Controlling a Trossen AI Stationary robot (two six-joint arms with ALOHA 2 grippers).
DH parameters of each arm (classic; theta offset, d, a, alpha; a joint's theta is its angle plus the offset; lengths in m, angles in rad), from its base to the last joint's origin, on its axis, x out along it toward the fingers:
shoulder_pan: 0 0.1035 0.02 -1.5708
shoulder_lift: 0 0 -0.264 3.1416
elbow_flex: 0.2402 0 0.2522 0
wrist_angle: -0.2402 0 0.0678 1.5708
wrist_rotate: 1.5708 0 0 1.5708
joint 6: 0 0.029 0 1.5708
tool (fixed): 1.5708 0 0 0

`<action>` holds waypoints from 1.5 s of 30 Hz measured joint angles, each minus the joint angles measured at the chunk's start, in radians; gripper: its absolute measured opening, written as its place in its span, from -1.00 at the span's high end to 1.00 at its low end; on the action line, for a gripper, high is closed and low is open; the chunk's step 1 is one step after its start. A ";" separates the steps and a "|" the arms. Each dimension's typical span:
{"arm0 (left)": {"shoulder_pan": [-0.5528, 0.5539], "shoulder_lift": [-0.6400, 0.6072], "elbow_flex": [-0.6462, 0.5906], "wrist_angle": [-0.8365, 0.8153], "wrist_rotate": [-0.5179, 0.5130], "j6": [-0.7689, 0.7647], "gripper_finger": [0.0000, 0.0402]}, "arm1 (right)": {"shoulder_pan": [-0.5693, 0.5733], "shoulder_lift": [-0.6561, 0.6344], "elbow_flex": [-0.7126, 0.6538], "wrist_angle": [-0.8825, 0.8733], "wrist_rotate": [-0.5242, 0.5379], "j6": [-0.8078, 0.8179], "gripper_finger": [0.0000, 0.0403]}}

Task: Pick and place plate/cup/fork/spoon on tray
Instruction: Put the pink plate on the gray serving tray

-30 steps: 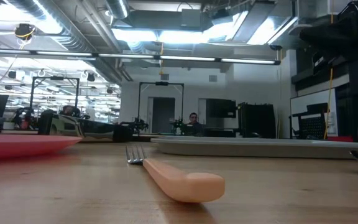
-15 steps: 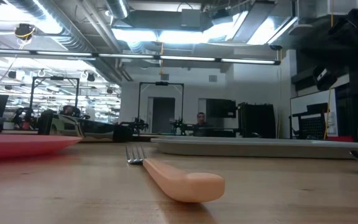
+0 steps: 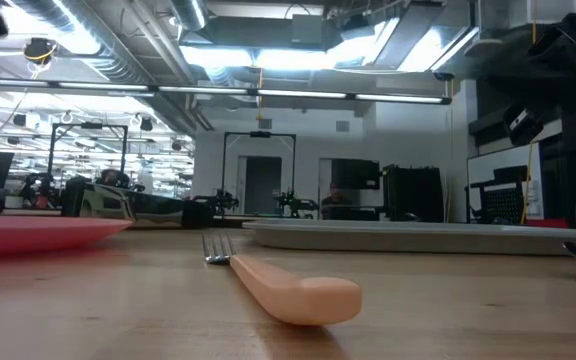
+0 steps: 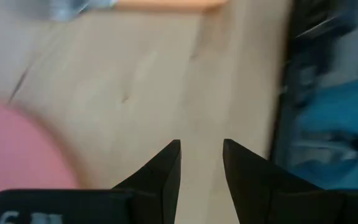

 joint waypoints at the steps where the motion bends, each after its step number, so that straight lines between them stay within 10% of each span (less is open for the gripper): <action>1: 0.003 0.007 0.000 -0.043 0.002 -0.029 0.44 | 0.000 0.000 0.000 0.000 -0.002 0.000 0.84; 8: 0.030 0.046 -0.001 -0.286 0.005 -0.157 0.44 | 0.000 0.000 0.000 -0.017 -0.100 -0.017 0.84; 45: 0.057 0.180 0.001 -0.383 0.088 -0.209 0.44 | 0.000 0.013 0.000 -0.021 -0.123 -0.083 0.84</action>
